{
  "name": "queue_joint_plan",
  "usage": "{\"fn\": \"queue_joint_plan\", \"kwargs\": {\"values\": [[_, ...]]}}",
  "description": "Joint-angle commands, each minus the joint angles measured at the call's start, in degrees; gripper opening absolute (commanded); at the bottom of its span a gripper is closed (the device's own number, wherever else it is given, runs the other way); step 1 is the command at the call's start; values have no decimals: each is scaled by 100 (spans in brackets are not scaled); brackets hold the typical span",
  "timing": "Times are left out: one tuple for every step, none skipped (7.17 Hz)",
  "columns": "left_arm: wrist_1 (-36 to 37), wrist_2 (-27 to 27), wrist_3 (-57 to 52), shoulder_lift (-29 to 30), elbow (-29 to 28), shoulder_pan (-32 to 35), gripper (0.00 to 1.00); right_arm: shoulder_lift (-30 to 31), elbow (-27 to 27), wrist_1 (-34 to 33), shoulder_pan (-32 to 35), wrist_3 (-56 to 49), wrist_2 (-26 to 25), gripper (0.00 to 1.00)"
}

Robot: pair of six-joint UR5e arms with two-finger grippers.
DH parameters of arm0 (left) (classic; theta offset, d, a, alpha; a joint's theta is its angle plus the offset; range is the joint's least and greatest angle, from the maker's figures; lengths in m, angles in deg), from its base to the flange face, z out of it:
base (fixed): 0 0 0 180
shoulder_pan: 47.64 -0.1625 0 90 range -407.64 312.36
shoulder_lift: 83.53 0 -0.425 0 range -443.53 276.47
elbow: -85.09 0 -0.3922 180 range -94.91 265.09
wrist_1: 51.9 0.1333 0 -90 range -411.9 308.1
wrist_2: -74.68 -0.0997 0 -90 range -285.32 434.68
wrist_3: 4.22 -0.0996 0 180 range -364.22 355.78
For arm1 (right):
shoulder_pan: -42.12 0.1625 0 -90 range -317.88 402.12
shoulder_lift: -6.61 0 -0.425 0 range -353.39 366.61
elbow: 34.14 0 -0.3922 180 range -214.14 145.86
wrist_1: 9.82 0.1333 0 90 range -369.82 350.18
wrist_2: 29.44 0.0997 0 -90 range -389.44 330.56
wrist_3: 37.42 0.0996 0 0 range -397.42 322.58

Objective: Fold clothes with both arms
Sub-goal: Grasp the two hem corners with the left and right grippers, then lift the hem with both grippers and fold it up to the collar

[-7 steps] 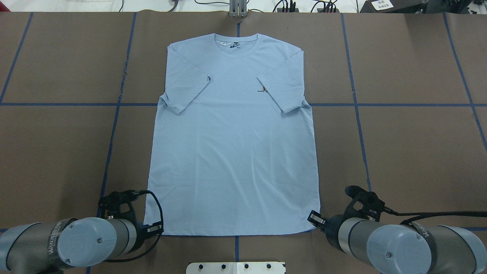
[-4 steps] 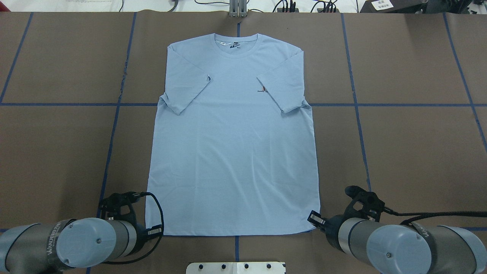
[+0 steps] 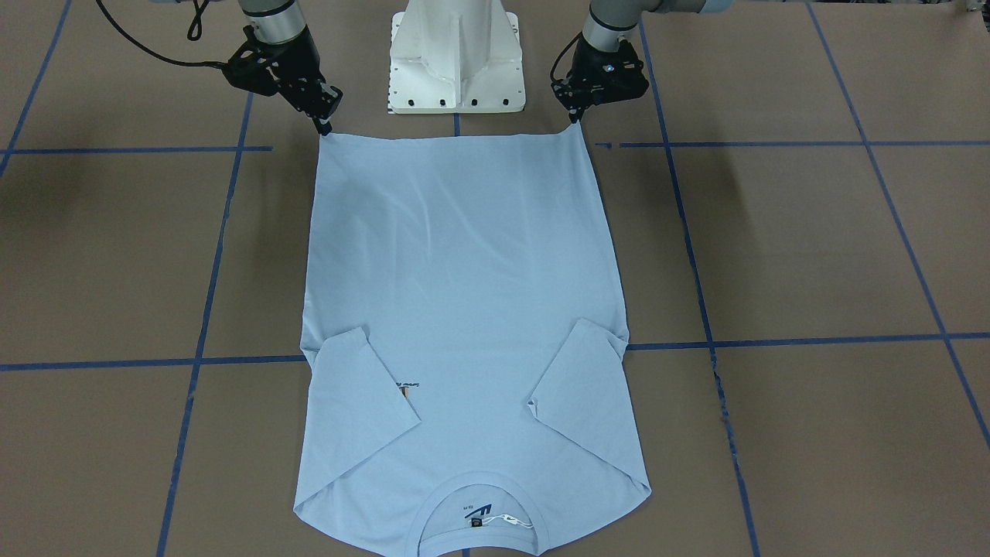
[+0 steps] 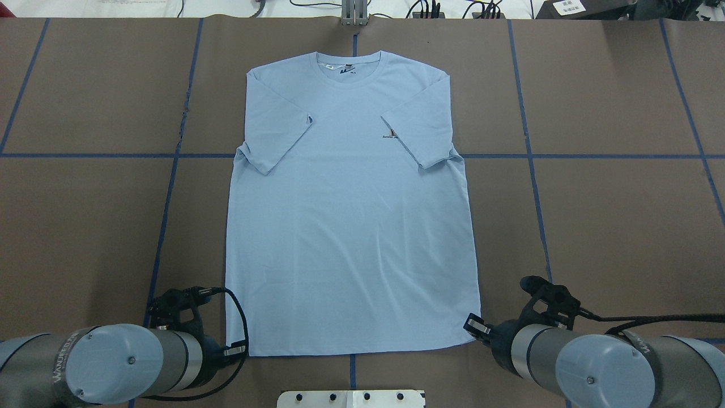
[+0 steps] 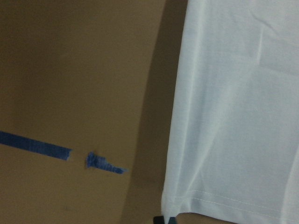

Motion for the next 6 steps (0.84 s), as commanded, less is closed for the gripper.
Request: {"fn": "queue_joint_plan", "kwargs": {"values": [[13,213,0,-39,612,-16,0,406,-560,0,-92,7,14,0],[257,232,9,-39,1016,10,0,425,-833,-9,21,7,-21,0],[390,223,-17,48,1028,11,0,355,-810,0,205,-2,-30,0],[383,171,-44,414,820,385,0,259,-661,0,398,-115,-21,0],[391,162,-87,792,609,971,0,58,-451,0,748,-630,40,0],[374,153,-149,839,433,1412,0,-144,-336,-9,1108,-1000,32,0]]}}
